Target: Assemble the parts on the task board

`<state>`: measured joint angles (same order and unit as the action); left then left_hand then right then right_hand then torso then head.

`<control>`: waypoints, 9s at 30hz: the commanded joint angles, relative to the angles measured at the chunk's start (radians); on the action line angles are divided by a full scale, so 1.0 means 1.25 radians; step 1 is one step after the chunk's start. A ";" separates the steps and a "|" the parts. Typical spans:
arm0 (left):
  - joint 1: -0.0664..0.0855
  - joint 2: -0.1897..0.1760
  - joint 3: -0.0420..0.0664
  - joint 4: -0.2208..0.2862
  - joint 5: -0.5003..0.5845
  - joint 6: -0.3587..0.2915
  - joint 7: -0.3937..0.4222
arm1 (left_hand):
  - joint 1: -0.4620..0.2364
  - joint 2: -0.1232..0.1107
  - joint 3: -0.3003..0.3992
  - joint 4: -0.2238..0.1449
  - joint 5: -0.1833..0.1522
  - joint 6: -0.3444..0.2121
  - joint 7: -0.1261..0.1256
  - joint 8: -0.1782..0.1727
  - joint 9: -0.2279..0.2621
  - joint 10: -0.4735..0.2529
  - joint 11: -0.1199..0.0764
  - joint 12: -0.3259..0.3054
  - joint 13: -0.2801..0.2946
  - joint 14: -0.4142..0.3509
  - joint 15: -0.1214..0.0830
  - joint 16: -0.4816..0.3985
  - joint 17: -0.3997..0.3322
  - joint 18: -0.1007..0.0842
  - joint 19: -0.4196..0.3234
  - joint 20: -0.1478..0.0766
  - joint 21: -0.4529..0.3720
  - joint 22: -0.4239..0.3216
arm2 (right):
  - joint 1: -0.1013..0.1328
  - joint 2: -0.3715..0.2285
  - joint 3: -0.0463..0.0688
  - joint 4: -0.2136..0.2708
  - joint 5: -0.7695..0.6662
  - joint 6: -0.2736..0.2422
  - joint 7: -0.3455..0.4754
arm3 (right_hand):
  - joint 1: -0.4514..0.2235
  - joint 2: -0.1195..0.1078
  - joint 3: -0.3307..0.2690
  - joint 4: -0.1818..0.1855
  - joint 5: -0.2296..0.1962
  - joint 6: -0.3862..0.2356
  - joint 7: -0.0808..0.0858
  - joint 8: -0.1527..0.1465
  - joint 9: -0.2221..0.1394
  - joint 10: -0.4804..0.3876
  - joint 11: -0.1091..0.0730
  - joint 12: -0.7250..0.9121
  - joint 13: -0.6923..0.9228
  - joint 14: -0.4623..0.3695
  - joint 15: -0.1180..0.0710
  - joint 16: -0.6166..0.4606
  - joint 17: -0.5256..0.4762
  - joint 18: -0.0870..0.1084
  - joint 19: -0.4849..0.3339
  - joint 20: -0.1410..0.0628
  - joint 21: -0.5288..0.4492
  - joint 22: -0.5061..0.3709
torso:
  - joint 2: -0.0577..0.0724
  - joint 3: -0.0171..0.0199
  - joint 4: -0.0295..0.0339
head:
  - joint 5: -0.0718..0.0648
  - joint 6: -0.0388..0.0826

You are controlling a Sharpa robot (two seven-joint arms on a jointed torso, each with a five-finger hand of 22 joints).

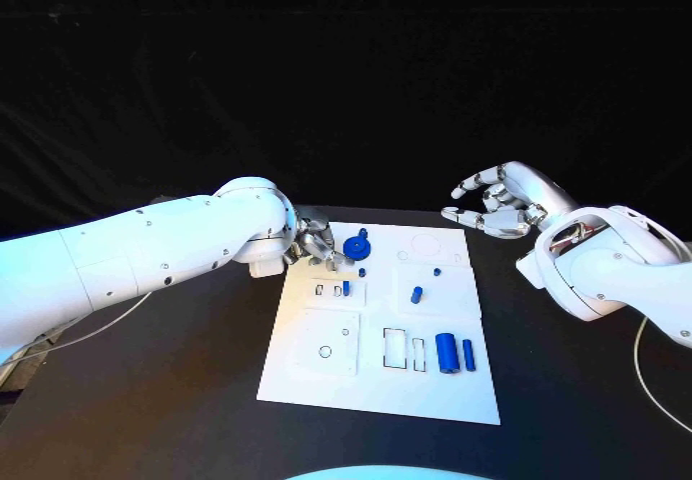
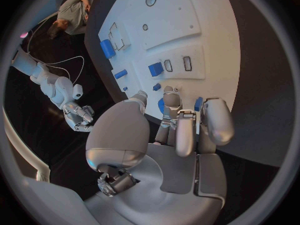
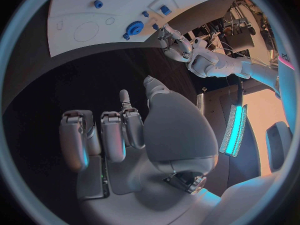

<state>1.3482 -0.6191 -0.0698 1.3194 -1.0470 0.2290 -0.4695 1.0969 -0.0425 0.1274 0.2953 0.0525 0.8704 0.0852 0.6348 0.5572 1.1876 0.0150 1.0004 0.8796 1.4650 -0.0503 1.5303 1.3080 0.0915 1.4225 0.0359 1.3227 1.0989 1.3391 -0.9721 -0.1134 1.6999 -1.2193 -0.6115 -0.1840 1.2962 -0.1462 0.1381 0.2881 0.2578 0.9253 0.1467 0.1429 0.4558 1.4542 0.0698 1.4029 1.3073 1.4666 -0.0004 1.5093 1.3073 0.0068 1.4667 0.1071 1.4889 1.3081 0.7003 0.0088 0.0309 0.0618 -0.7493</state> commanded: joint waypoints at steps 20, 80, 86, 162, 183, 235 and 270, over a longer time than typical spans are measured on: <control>-0.001 0.049 -0.007 -0.027 0.002 0.089 -0.029 | 0.004 0.010 -0.009 -0.003 0.001 -0.022 -0.003 0.018 0.032 -0.017 -0.006 -0.004 -0.013 0.075 -0.006 0.011 0.182 -0.009 0.006 -0.003 0.018 0.023 | -0.004 0.010 -0.001 0.001 0.002 0.012 -0.014 | -0.011 0.005 0.001 0.002 0.010 0.006 -0.001 0.006 0.001 -0.002 -0.006 -0.010 0.091 0.049 -0.008 -0.008 0.056 0.015 0.035 -0.007 -0.010 0.159 | 0.003 0.0000 -0.0004 | 0.003 -0.014; -0.010 0.061 -0.007 -0.038 0.069 0.097 -0.029 | 0.062 -0.091 0.515 -0.084 0.009 -0.041 -0.007 0.026 0.129 -0.023 -0.011 -0.001 -0.028 0.075 -0.010 0.011 0.184 -0.012 0.000 -0.005 0.042 0.061 | -0.007 0.019 -0.002 -0.006 -0.009 0.036 -0.028 | -0.014 0.008 0.003 0.002 0.011 0.006 -0.002 0.008 0.002 -0.002 -0.007 -0.010 0.091 0.049 -0.008 -0.008 0.056 0.016 0.035 -0.008 -0.012 0.158 | 0.006 0.0005 0.0003 | 0.004 -0.027; -0.010 0.056 -0.007 -0.038 0.096 0.089 -0.028 | 0.031 -0.100 0.593 -0.152 0.085 -0.044 -0.010 0.050 0.162 -0.012 -0.014 0.005 -0.023 0.075 -0.013 0.009 0.182 -0.013 0.000 -0.008 0.043 0.065 | -0.007 0.019 -0.002 -0.006 -0.011 0.041 -0.031 | -0.014 0.008 0.003 0.001 0.012 0.006 -0.002 0.008 0.002 -0.003 -0.007 -0.011 0.091 0.049 -0.008 -0.009 0.055 0.016 0.034 -0.008 -0.012 0.158 | 0.005 0.0003 -0.0002 | 0.004 -0.029; -0.054 -0.011 -0.008 0.069 -0.090 -0.004 -0.039 | -0.047 -0.123 0.695 -0.238 0.212 -0.038 -0.032 0.161 0.234 0.075 -0.036 0.138 0.091 0.083 -0.031 0.029 0.205 -0.020 0.014 -0.022 0.071 0.112 | -0.010 0.015 -0.003 -0.012 -0.012 0.049 -0.030 | -0.019 0.009 0.003 0.002 0.015 0.006 -0.002 0.009 0.003 -0.003 -0.007 -0.012 0.090 0.049 -0.008 -0.010 0.054 0.016 0.033 -0.008 -0.014 0.156 | 0.008 0.0015 0.0071 | 0.007 -0.040; -0.054 -0.011 -0.008 0.068 -0.084 0.005 -0.041 | -0.049 -0.123 0.699 -0.240 0.221 -0.036 -0.033 0.164 0.234 0.074 -0.037 0.137 0.088 0.083 -0.032 0.029 0.206 -0.020 0.015 -0.022 0.072 0.114 | -0.011 0.016 -0.003 -0.014 -0.012 0.050 -0.030 | -0.019 0.009 0.003 0.002 0.015 0.006 -0.002 0.009 0.003 -0.003 -0.007 -0.012 0.090 0.049 -0.008 -0.010 0.054 0.016 0.033 -0.008 -0.014 0.156 | 0.008 0.0018 0.0070 | 0.008 -0.043; -0.054 0.014 -0.009 0.036 -0.074 0.051 -0.046 | -0.204 -0.120 0.506 -0.100 0.206 0.002 -0.052 0.185 0.194 0.095 -0.050 0.168 0.096 0.085 -0.042 0.032 0.210 -0.023 0.022 -0.029 0.075 0.130 | -0.012 0.012 -0.003 -0.011 -0.012 0.050 -0.027 | -0.030 0.007 0.001 0.003 0.013 0.004 -0.002 0.012 0.004 -0.004 -0.007 -0.013 0.089 0.049 -0.009 -0.011 0.053 0.017 0.033 -0.009 -0.016 0.156 | 0.009 0.0016 0.0071 | 0.002 -0.053; -0.056 -0.003 -0.007 0.050 -0.074 0.041 -0.043 | -0.204 -0.130 0.394 -0.043 0.207 0.007 -0.052 0.188 0.180 0.095 -0.050 0.172 0.093 0.085 -0.042 0.032 0.210 -0.024 0.023 -0.028 0.075 0.134 | -0.012 0.011 -0.003 -0.013 -0.011 0.053 -0.025 | -0.040 0.007 -0.002 0.003 0.004 0.003 -0.003 0.013 0.004 -0.004 -0.008 -0.013 0.088 0.049 -0.009 -0.011 0.053 0.017 0.033 -0.009 -0.017 0.155 | 0.008 0.0008 0.0074 | 0.002 -0.052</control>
<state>1.2827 -0.6218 -0.0764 1.3776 -1.1493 0.2602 -0.5234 0.8407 -0.2017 0.6259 0.2443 0.3136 0.8796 0.0158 0.8711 0.7838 1.3012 -0.0463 1.2114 0.9962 1.4667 -0.0979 1.5673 1.3074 0.0764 1.4473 0.0036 1.4124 1.2657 1.3249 -0.9588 -0.1178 1.6837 -1.2225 -0.5569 -0.2205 1.2565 -0.1392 0.1380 0.2881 0.2667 0.9252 0.1467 0.1545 0.4595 1.4508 0.0663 1.3892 1.3080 1.4665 -0.0075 1.5016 1.3075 0.0222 1.4662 0.1003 1.4724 1.3073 0.7099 0.0099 0.0404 0.0640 -0.8144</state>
